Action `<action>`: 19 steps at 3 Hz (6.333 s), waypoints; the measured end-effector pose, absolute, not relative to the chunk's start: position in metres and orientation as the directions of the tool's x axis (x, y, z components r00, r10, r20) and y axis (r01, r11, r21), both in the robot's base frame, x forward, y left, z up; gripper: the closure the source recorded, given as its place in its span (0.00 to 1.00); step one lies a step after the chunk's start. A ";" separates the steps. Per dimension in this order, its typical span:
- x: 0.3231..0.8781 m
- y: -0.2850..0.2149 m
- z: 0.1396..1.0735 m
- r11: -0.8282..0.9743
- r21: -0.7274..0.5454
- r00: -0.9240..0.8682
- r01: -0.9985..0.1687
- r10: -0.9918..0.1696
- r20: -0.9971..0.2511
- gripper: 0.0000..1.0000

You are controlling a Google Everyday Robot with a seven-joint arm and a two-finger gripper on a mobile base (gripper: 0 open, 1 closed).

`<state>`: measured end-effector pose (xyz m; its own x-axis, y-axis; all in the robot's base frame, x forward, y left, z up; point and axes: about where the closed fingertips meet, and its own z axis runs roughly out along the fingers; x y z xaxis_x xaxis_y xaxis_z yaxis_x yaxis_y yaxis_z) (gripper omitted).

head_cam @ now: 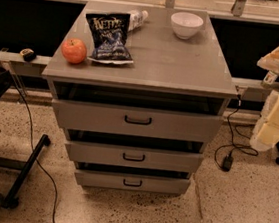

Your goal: Open bottom drawer

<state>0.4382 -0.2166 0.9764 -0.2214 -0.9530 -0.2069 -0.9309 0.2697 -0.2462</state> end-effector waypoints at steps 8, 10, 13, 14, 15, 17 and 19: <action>0.408 -0.208 0.680 0.109 -0.045 -0.064 -0.993 -0.821 -0.568 0.00; 0.435 -0.202 0.638 0.169 -0.039 -0.104 -0.985 -0.755 -0.648 0.00; 0.455 -0.176 0.493 0.108 0.025 -0.084 -0.994 -0.588 -0.805 0.00; 0.467 -0.184 0.499 0.135 -0.064 -0.019 -0.989 -0.540 -0.842 0.00; 0.466 -0.191 0.489 0.091 -0.223 0.155 -0.971 -0.473 -0.867 0.00; 0.472 -0.182 0.468 0.056 -0.255 0.186 -0.965 -0.538 -0.822 0.00; 0.515 -0.172 0.387 -0.039 -0.343 0.292 -0.939 -0.620 -0.728 0.00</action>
Offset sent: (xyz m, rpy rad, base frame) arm 0.0018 -0.0223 -0.1707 -0.0089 0.0041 -0.0165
